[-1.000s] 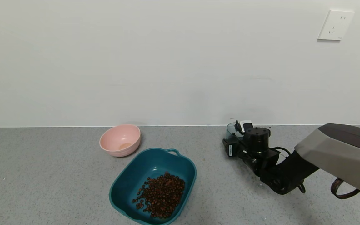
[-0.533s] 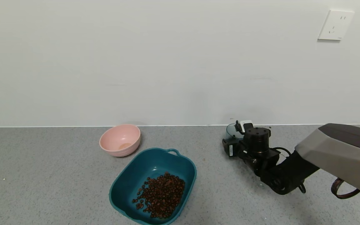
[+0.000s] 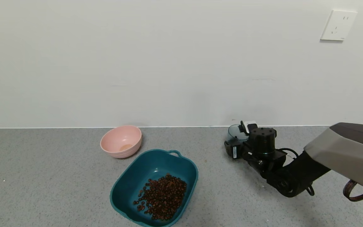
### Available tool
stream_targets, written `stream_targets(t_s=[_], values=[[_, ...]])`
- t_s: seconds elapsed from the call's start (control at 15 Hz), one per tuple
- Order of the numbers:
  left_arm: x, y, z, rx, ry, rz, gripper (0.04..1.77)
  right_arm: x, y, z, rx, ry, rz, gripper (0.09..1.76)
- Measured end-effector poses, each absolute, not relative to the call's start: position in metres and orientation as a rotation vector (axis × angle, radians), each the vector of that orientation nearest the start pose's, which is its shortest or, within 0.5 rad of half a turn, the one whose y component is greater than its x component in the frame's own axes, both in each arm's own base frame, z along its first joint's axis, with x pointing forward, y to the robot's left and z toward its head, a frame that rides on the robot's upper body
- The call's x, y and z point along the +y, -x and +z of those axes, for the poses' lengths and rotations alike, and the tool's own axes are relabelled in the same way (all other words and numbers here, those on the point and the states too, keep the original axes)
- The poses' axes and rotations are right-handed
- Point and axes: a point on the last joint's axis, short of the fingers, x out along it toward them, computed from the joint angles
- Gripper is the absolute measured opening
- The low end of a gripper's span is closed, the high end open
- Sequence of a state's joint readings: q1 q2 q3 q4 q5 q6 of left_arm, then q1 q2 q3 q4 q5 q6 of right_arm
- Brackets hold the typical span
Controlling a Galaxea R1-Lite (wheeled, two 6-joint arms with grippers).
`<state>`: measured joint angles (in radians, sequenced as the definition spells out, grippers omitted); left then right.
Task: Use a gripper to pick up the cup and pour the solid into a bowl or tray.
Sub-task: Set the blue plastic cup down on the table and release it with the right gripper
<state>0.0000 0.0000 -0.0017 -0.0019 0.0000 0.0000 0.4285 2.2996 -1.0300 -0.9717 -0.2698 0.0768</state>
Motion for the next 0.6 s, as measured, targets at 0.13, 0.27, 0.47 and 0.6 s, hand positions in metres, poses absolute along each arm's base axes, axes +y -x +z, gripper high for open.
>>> stream_targets(t_s=[0.13, 0.27, 0.47, 0.6], values=[[0.0, 0.023, 0.076, -0.004, 0.0, 0.0, 1.75, 0.168, -0.38, 0.05, 0.296, 0.03, 0.15, 1.67], [0.0, 0.023, 0.076, -0.004, 0.0, 0.0, 1.75, 0.166, -0.373, 0.052, 0.305, 0.034, 0.152, 1.68], [0.0, 0.023, 0.076, -0.004, 0.0, 0.0, 1.75, 0.161, -0.359, 0.061, 0.318, 0.032, 0.188, 1.69], [0.0, 0.023, 0.076, -0.004, 0.0, 0.0, 1.75, 0.155, -0.346, 0.072, 0.324, 0.041, 0.209, 1.69]])
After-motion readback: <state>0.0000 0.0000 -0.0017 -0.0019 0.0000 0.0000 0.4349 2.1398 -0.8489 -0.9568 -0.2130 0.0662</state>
